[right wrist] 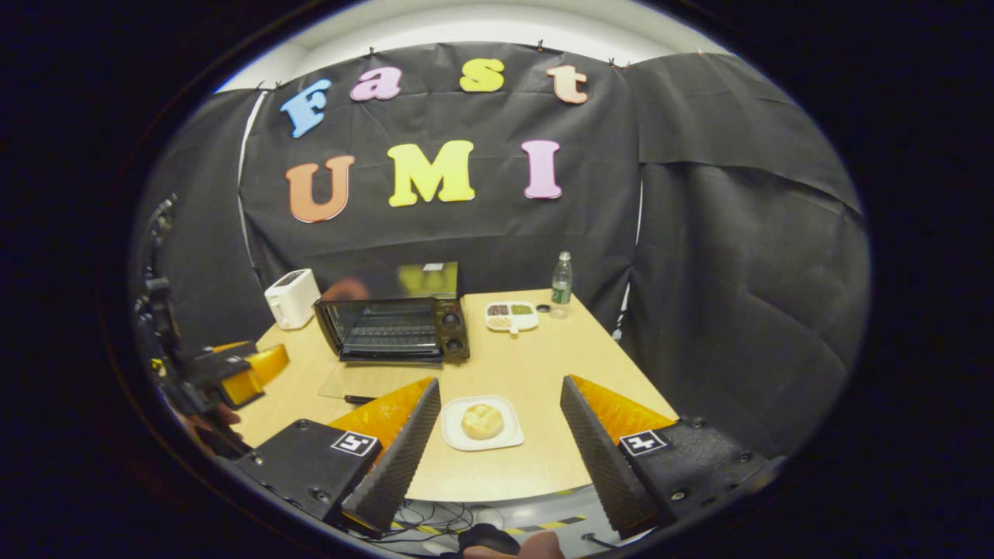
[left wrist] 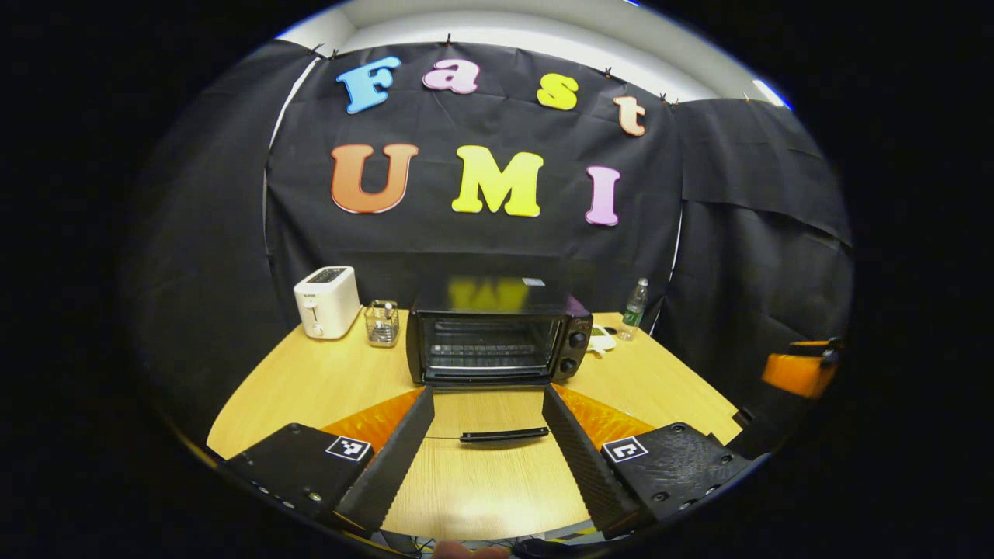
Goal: Open the electric oven with the left hand, put the food in, and close the electric oven.
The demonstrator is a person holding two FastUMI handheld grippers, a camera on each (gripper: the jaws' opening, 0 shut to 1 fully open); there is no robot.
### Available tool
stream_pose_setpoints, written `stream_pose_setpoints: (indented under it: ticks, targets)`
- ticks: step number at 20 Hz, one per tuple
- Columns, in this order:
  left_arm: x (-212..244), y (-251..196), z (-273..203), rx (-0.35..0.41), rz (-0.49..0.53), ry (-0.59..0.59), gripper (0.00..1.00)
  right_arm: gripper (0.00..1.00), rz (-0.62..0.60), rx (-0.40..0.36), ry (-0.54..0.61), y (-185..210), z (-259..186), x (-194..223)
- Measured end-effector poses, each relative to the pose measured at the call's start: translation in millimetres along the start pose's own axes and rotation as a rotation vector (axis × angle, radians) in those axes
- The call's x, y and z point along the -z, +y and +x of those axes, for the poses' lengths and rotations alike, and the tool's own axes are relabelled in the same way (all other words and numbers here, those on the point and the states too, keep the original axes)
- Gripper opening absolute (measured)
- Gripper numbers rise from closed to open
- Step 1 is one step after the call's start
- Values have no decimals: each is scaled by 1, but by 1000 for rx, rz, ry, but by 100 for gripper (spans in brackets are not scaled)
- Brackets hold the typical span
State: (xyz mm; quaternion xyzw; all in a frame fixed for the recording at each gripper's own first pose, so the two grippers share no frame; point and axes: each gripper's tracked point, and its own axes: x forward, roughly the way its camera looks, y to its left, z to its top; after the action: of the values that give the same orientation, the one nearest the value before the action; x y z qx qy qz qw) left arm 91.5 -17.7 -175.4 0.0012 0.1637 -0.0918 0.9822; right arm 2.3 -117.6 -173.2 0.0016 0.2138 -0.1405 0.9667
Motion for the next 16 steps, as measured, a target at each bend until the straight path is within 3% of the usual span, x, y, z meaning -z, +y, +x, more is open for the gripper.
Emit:
stream_pose_setpoints:
  ticks: [8, 16]
  targets:
    - [-62, 14, -75, -74, 30, -113, 93, 97, 26, -27, 102, 0, 74, 73]
    - [-83, 25, -68, -163, -29, -118, 92, 98, 52, -24, 246, 10, 177, 149]
